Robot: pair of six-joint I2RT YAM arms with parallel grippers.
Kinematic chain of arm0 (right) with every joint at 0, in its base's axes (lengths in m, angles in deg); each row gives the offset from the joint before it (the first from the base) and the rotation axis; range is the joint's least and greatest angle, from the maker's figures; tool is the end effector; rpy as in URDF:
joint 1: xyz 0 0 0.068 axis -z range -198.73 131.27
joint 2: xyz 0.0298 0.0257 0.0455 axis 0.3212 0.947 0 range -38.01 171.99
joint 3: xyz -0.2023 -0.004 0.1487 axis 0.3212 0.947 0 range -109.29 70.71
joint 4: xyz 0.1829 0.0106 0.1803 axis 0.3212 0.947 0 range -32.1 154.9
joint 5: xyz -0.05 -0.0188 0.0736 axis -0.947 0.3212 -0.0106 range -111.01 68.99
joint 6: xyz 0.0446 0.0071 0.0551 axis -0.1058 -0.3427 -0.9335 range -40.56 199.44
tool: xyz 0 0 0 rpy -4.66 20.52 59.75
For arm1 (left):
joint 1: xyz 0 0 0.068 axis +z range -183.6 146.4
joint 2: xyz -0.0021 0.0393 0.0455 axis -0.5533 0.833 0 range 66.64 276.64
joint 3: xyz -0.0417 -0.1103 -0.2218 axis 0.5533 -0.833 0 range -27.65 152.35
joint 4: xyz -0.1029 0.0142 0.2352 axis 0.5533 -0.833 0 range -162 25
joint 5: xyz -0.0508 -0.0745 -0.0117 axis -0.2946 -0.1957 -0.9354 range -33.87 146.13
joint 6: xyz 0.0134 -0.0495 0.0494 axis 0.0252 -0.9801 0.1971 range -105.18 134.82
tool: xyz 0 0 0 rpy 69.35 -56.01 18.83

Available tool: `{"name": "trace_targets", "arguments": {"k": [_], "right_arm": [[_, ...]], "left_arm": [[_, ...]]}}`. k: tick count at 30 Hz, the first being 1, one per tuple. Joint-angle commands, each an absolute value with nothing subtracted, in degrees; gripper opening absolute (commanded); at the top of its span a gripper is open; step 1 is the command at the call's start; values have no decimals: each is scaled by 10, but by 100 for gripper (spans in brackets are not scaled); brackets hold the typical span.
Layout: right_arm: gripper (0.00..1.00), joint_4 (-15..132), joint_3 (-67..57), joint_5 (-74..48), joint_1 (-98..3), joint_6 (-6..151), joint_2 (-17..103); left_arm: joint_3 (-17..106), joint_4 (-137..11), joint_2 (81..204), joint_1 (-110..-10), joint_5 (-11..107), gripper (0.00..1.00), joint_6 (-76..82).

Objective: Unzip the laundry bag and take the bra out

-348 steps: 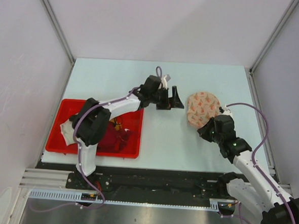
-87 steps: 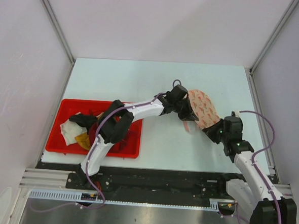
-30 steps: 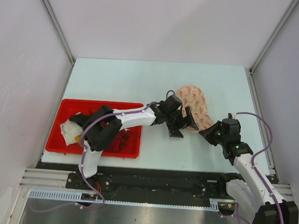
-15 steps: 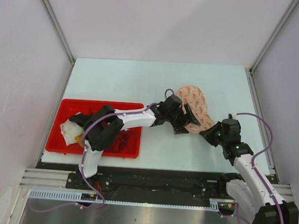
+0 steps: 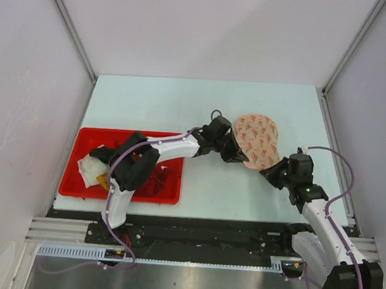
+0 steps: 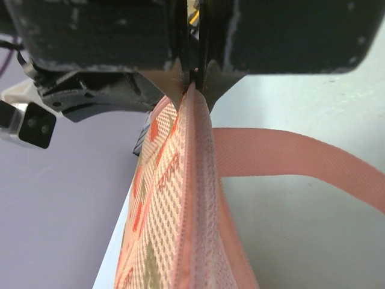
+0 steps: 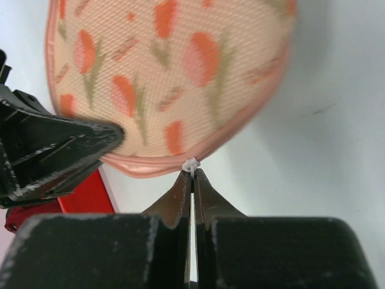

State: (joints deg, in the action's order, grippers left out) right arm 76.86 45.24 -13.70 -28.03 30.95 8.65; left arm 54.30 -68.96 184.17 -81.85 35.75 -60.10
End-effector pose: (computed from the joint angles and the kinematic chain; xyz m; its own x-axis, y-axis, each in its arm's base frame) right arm 0.1971 0.0399 0.1730 -0.6135 0.6523 -0.4451 0.3067 0.7163 0.6268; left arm 0.2920 -0.3580 0.1547 -0.9583 -0.2855 0.0135 -0.1808 0.5689 -0.8023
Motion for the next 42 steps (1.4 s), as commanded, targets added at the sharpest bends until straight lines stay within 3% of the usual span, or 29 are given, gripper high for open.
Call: {"name": "trace_targets", "arguments": {"k": [1, 7, 22, 24, 25, 26, 28, 30, 32, 33, 35, 36, 39, 42], "right_arm": [[0, 743, 473, -120, -227, 334, 90], [0, 715, 486, -82, -192, 359, 118], [0, 721, 482, -55, -126, 394, 114], [16, 740, 469, -51, -128, 401, 119], [38, 749, 465, -57, -128, 404, 116], [47, 759, 461, -74, -128, 406, 110], [65, 787, 454, -106, -128, 410, 80], [72, 818, 442, -130, -128, 411, 52], [73, 835, 434, -150, -128, 415, 38], [73, 844, 423, -154, -128, 415, 32], [73, 851, 414, -157, -128, 419, 22], [73, 852, 408, -157, -130, 422, 22], [74, 844, 383, -165, -156, 434, 33], [74, 847, 324, -241, -247, 444, 81]], "left_arm": [[563, -693, 1818, -769, 282, 0, -531], [657, -790, 1859, -760, 220, 0, -431], [644, -827, 1821, -720, 179, 0, -335], [631, -827, 1820, -724, 180, 1, -330], [624, -825, 1820, -730, 180, 0, -330], [616, -818, 1820, -732, 179, 0, -335], [578, -796, 1817, -745, 178, 0, -357], [524, -742, 1806, -753, 176, 1, -383], [489, -704, 1791, -762, 176, 18, -416], [466, -700, 1784, -765, 180, 43, -419], [451, -710, 1758, -771, 197, 64, -411], [442, -722, 1749, -772, 202, 80, -406], [452, -772, 1705, -768, 225, 94, -377], [477, -818, 1663, -748, 250, 95, -341]]}}
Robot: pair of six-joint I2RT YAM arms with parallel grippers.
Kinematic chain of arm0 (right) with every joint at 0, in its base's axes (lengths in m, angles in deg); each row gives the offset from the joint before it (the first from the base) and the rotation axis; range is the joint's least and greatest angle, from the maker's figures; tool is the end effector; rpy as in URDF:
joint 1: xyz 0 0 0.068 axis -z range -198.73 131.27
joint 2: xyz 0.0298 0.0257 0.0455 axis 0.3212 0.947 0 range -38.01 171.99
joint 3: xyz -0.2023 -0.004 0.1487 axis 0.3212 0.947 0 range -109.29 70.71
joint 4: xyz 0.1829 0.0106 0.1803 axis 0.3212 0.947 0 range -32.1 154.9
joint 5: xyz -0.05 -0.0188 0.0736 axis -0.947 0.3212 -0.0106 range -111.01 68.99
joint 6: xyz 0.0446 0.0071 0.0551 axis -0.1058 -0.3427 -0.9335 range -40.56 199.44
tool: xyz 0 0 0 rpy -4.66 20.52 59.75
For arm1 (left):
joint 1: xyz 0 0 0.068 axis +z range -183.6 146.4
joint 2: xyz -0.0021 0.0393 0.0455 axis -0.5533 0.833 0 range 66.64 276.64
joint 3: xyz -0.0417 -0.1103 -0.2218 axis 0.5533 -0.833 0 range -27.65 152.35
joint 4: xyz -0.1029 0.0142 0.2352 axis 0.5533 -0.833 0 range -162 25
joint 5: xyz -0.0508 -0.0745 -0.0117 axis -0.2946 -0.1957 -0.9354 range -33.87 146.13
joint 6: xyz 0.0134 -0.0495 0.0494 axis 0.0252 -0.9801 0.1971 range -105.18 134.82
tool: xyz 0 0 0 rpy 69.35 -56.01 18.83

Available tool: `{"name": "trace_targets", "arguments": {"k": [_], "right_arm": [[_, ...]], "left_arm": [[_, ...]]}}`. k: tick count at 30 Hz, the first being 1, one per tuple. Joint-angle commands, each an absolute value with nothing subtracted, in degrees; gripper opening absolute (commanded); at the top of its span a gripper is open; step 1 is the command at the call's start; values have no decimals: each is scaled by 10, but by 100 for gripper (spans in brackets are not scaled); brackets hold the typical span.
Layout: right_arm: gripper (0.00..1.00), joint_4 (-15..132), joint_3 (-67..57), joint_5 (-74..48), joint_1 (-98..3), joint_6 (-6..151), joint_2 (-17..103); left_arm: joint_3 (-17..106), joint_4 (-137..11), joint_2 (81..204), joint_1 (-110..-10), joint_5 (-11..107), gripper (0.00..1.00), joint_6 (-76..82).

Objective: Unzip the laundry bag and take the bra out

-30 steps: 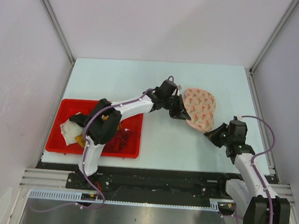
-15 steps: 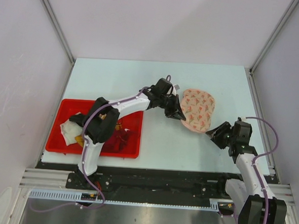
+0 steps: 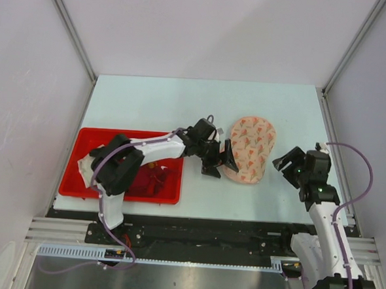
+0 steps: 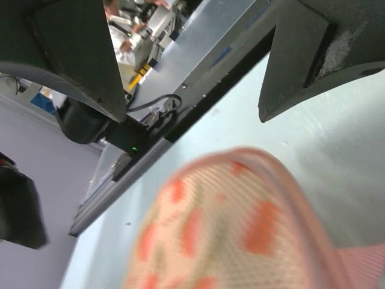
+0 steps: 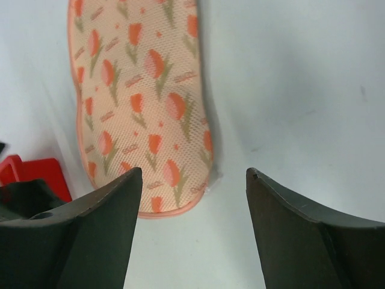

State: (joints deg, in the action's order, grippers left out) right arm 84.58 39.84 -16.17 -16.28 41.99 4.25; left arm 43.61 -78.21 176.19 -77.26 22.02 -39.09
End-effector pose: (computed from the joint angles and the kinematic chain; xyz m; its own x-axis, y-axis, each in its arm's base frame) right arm 0.1929 -0.0032 0.2056 -0.5034 0.6281 -0.5934 0.3558 0.7765 0.5201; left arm 0.2687 -0.3021 0.1435 -0.9995 0.0292 -0.0120 0.0280 0.6475 -0.7616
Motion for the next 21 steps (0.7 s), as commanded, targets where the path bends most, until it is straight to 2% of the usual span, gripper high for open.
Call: {"name": "trace_targets", "arguments": {"k": [1, 2, 5, 10, 13, 17, 21], "right_arm": [[74, 849, 294, -298, -283, 445, 107], [74, 849, 279, -327, -341, 445, 126], [75, 840, 246, -389, -418, 435, 187], [75, 822, 247, -369, -425, 389, 225], [76, 829, 251, -362, -408, 383, 206], [77, 853, 268, -343, -349, 392, 154], [77, 871, 291, -296, -274, 412, 110]], "left_arm": [[482, -826, 1654, -741, 255, 95, -330], [491, -834, 1646, -733, 257, 95, -326], [508, -850, 1632, -706, 271, 95, -305], [595, -921, 1709, -710, 317, 93, -230], [618, -922, 1744, -724, 379, 83, -197], [647, -927, 1794, -734, 392, 69, -182], [659, -918, 1814, -748, 399, 65, -174]]}}
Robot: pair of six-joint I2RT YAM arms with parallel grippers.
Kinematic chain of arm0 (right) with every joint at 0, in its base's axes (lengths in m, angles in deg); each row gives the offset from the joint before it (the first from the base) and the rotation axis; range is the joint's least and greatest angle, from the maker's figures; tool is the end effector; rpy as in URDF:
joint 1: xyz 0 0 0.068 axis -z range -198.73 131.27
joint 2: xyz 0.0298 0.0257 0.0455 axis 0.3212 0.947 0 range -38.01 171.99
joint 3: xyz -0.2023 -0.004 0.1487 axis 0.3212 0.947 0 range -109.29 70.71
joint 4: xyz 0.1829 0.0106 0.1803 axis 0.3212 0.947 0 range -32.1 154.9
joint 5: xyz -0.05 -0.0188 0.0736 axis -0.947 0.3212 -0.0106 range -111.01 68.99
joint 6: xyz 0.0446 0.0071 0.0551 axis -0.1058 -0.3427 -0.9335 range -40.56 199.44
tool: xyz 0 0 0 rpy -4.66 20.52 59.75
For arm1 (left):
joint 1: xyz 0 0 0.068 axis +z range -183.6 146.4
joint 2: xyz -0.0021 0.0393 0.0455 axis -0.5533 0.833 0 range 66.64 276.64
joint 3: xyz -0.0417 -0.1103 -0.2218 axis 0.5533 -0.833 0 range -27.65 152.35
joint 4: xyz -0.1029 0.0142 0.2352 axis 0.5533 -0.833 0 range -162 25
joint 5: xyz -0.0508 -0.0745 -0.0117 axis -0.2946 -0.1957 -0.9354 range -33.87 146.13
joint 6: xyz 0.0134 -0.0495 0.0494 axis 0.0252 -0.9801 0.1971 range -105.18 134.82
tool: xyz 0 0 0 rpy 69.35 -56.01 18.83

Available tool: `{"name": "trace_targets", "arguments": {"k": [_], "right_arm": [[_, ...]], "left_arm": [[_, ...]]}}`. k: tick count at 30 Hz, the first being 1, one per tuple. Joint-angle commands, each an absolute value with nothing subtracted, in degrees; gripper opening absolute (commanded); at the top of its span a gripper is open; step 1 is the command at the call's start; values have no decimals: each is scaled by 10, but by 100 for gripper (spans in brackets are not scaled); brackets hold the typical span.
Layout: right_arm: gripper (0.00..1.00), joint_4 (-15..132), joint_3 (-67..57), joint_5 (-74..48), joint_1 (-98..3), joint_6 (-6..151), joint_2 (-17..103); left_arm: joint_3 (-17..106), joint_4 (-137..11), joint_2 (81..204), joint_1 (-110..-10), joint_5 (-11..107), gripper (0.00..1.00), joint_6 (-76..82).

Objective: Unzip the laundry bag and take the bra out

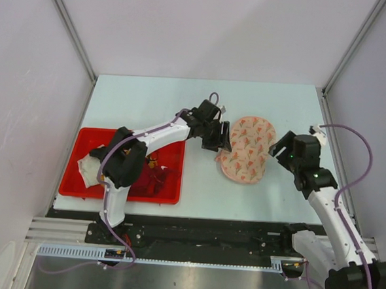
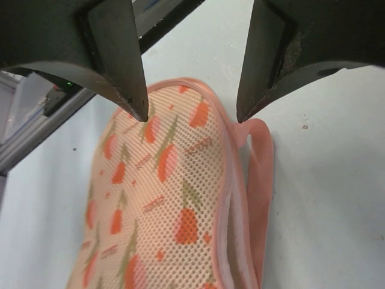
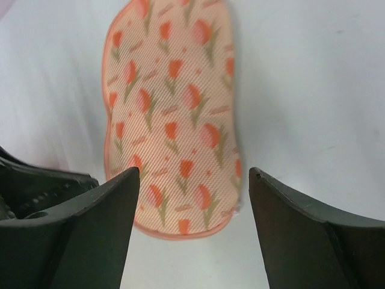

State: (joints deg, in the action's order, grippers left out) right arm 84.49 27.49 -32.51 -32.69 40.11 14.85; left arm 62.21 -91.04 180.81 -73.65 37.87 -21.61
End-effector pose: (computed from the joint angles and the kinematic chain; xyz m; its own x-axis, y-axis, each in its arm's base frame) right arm 0.2232 0.0435 0.2472 -0.4945 0.5171 -0.6986 0.3015 0.8559 0.4202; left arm 0.3290 -0.3008 0.1899 -0.9280 0.0435 -0.3701 0.2649 0.7755 -0.5731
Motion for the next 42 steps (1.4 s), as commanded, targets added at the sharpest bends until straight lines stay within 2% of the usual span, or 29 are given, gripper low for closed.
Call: {"name": "trace_targets", "arguments": {"k": [1, 7, 8, 10, 12, 13, 14, 16, 18, 22, 23, 32, 35, 36, 37, 42], "right_arm": [[77, 875, 299, -288, -258, 416, 98], [77, 896, 313, -250, -192, 432, 72], [77, 897, 315, -249, -192, 433, 68], [77, 898, 317, -245, -191, 432, 66], [77, 896, 317, -241, -191, 431, 67], [77, 894, 319, -236, -192, 429, 69], [77, 894, 319, -236, -192, 429, 71], [77, 890, 319, -230, -192, 428, 71], [77, 890, 320, -228, -192, 426, 71], [77, 889, 322, -225, -192, 423, 71], [77, 891, 322, -225, -192, 423, 70], [77, 893, 324, -224, -193, 422, 65], [77, 891, 324, -222, -192, 420, 64], [77, 892, 324, -222, -192, 420, 65], [77, 891, 323, -221, -192, 421, 63], [76, 887, 322, -217, -192, 415, 52]], "left_arm": [[662, -919, 1819, -750, 400, 64, -173], [682, -934, 1858, -755, 407, 59, -164], [682, -934, 1859, -755, 409, 48, -164], [681, -929, 1860, -756, 411, 42, -163], [686, -932, 1863, -757, 419, 46, -159], [695, -949, 1866, -759, 434, 60, -153], [703, -955, 1870, -760, 439, 66, -148], [704, -959, 1870, -762, 458, 70, -140], [702, -958, 1868, -763, 461, 69, -139], [699, -948, 1874, -763, 449, 48, -145], [699, -946, 1877, -763, 448, 46, -147], [713, -951, 1894, -764, 438, 46, -140], [711, -949, 1895, -764, 435, 23, -138], [712, -951, 1893, -764, 438, 6, -138], [719, -955, 1889, -764, 444, 0, -135], [729, -963, 1842, -767, 470, 0, -121]]}}
